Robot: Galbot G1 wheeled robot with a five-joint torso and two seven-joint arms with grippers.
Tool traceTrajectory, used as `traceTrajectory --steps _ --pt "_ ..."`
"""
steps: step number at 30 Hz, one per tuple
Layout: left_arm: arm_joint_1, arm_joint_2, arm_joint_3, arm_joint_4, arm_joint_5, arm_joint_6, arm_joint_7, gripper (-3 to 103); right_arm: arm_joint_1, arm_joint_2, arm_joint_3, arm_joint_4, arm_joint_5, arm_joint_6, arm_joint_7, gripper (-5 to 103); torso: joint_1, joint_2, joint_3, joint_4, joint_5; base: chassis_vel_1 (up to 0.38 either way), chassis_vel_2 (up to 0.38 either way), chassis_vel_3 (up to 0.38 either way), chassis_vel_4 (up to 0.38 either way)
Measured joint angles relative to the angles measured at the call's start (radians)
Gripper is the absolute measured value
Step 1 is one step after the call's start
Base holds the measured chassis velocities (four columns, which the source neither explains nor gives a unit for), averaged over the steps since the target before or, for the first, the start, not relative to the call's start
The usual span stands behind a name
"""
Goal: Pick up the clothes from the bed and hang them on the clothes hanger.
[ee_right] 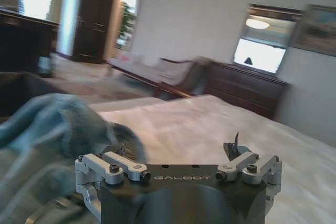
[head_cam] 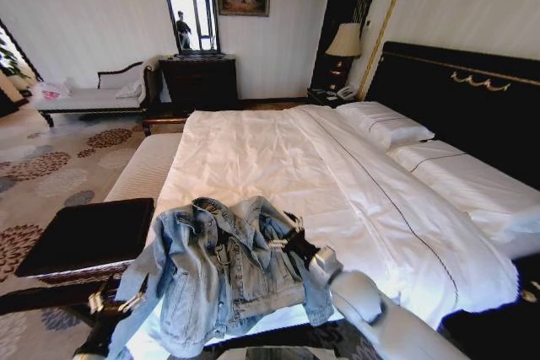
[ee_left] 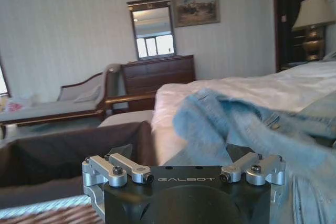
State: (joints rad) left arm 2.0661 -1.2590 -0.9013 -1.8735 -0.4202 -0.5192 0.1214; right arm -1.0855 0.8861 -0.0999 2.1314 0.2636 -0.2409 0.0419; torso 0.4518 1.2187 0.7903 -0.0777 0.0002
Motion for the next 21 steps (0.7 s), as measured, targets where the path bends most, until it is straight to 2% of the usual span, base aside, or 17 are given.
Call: traceTrajectory --steps 1,3,4,5,7,9,10,11,13,14,15,16,17,21 --pt "0.0 0.0 0.0 0.0 0.0 0.0 0.0 100 0.0 0.0 0.0 0.0 0.0 0.0 0.0 100 0.0 0.0 0.0 0.0 0.0 0.0 0.0 0.0 0.0" --pt "0.009 -0.009 0.005 0.027 -0.002 -0.036 -0.001 100 0.07 0.012 -0.084 -0.03 0.047 -0.001 -0.005 100 0.0 0.0 0.0 0.0004 -0.0001 0.0 0.0 0.0 0.0" --pt "0.016 -0.015 0.013 0.05 -0.005 -0.068 0.0 100 0.128 0.036 -0.171 -0.074 0.097 -0.004 -0.013 100 0.0 0.0 0.0 -0.0001 -0.0005 0.0 0.0 0.0 0.0" --pt "0.018 -0.016 0.016 0.055 -0.005 -0.077 0.0 100 0.141 0.045 -0.193 -0.089 0.104 -0.005 -0.016 100 0.0 0.0 0.0 -0.0001 -0.0004 0.0 0.0 0.0 0.0" --pt "0.019 -0.017 0.019 0.056 -0.005 -0.083 0.002 100 0.152 0.055 -0.211 -0.105 0.107 -0.005 -0.019 100 0.0 0.0 0.0 0.0 -0.0004 0.0 0.0 0.0 0.0" --pt "0.027 -0.026 0.033 0.049 0.004 -0.095 0.003 100 0.195 0.109 -0.29 -0.189 0.061 -0.002 -0.026 100 0.0 0.0 0.0 -0.0003 -0.0004 0.0 0.0 0.0 0.0" --pt "0.03 -0.031 0.038 0.037 0.015 -0.099 0.005 100 0.222 0.136 -0.327 -0.23 -0.008 0.008 -0.038 100 0.0 0.0 0.0 -0.0005 -0.0002 0.0 0.0 0.0 0.0" --pt "0.03 -0.031 0.038 0.037 0.015 -0.099 0.005 100 0.222 0.136 -0.327 -0.23 -0.008 0.008 -0.038 100 0.0 0.0 0.0 -0.0005 -0.0002 0.0 0.0 0.0 0.0" --pt "0.032 -0.037 0.043 0.025 0.017 -0.099 0.006 100 0.263 0.159 -0.37 -0.281 -0.133 0.033 -0.059 100 0.0 0.0 0.0 -0.0005 -0.0003 0.0 0.0 0.0 0.0" --pt "0.032 -0.037 0.044 0.02 0.017 -0.099 0.006 100 0.292 0.175 -0.384 -0.326 -0.242 0.066 -0.077 100 0.0 0.0 0.0 -0.0003 -0.0003 0.0 0.0 0.0 0.0" --pt "0.032 -0.037 0.044 0.018 0.017 -0.098 0.006 100 0.304 0.184 -0.387 -0.35 -0.303 0.087 -0.087 100 0.0 0.0 0.0 -0.0004 -0.0003 0.0 0.0 0.0 0.0" --pt "0.032 -0.037 0.043 0.012 0.017 -0.097 0.007 100 0.328 0.204 -0.389 -0.408 -0.448 0.141 -0.114 100 0.0 0.0 0.0 -0.0002 -0.0004 0.0 0.0 0.0 0.0" --pt "0.032 -0.037 0.043 0.012 0.017 -0.097 0.007 100 0.328 0.204 -0.389 -0.408 -0.448 0.141 -0.114 100 0.0 0.0 0.0 -0.0002 -0.0004 0.0 0.0 0.0 0.0" --pt "0.031 -0.034 0.031 -0.005 0.016 -0.092 0.007 100 0.355 0.251 -0.399 -0.503 -0.647 0.227 -0.138 100 0.0 0.0 0.0 -0.0006 -0.0004 0.0 0.0 0.0 0.0"
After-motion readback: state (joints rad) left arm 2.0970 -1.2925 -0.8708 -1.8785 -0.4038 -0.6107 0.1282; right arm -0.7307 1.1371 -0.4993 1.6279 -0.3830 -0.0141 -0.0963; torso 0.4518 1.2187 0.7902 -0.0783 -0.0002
